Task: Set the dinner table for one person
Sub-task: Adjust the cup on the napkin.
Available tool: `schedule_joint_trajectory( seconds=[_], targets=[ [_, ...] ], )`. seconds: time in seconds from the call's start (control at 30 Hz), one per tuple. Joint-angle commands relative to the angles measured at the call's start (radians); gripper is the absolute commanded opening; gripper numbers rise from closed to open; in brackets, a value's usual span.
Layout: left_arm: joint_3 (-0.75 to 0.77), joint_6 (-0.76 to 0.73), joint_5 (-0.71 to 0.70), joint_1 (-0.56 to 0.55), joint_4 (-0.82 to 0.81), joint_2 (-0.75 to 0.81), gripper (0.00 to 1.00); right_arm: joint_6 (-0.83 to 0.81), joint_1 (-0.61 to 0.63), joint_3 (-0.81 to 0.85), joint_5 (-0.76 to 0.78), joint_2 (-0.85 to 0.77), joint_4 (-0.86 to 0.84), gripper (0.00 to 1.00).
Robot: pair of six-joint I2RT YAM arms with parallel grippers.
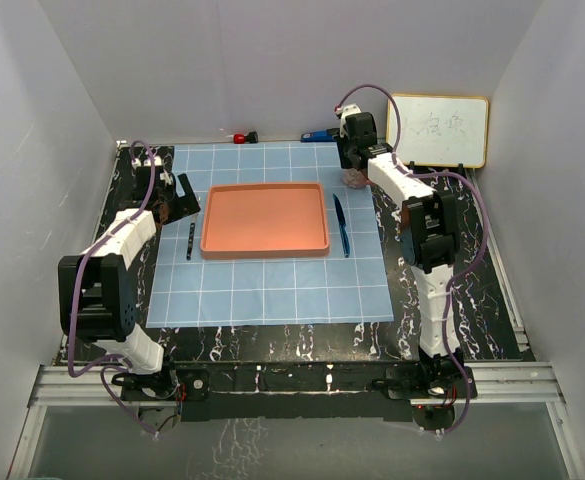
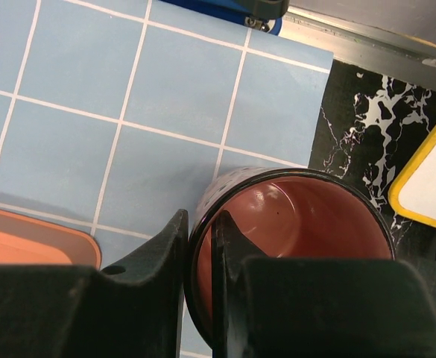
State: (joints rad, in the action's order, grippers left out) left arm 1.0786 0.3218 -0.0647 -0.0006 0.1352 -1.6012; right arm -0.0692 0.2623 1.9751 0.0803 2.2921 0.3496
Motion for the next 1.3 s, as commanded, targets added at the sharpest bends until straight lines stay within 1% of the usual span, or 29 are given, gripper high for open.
schedule_joint_trajectory(
  seconds=[0.0, 0.23, 0.4, 0.57, 0.93, 0.97, 1.03, 1.13, 1.2, 1.27],
  targets=[
    [0.014, -0.001, 0.010, -0.004, -0.001, -0.010, 0.99, -0.001, -0.007, 0.089, -0.011, -0.015, -0.174, 0.00],
    [0.015, -0.003, 0.007, -0.003, -0.002, -0.012, 0.99, 0.014, -0.006, 0.147, -0.047, 0.003, -0.191, 0.00],
    [0.015, -0.001, 0.011, -0.004, -0.004, -0.019, 0.99, 0.024, -0.007, 0.149, -0.108, 0.011, -0.201, 0.00],
    [0.015, -0.001, 0.010, -0.003, -0.003, -0.021, 0.99, 0.029, -0.007, 0.126, -0.156, 0.028, -0.193, 0.00],
    [0.015, 0.000, 0.020, -0.003, -0.009, -0.036, 0.99, 0.040, -0.005, 0.042, -0.187, 0.050, -0.190, 0.00],
    [0.015, 0.000, 0.020, -0.003, -0.009, -0.037, 0.99, 0.043, -0.005, 0.036, -0.185, 0.053, -0.189, 0.02],
    [0.015, -0.001, 0.019, -0.003, -0.009, -0.036, 0.99, 0.048, -0.005, 0.034, -0.184, 0.062, -0.181, 0.08],
    [0.015, 0.000, 0.019, -0.003, -0.011, -0.038, 0.99, 0.045, -0.006, 0.041, -0.197, 0.079, -0.158, 0.12],
    [0.018, 0.000, 0.020, -0.003, -0.011, -0.041, 0.99, 0.043, -0.005, 0.045, -0.206, 0.086, -0.150, 0.17],
    [0.019, 0.000, 0.022, -0.003, -0.010, -0.044, 0.99, 0.041, -0.005, 0.044, -0.215, 0.089, -0.149, 0.20]
  ],
)
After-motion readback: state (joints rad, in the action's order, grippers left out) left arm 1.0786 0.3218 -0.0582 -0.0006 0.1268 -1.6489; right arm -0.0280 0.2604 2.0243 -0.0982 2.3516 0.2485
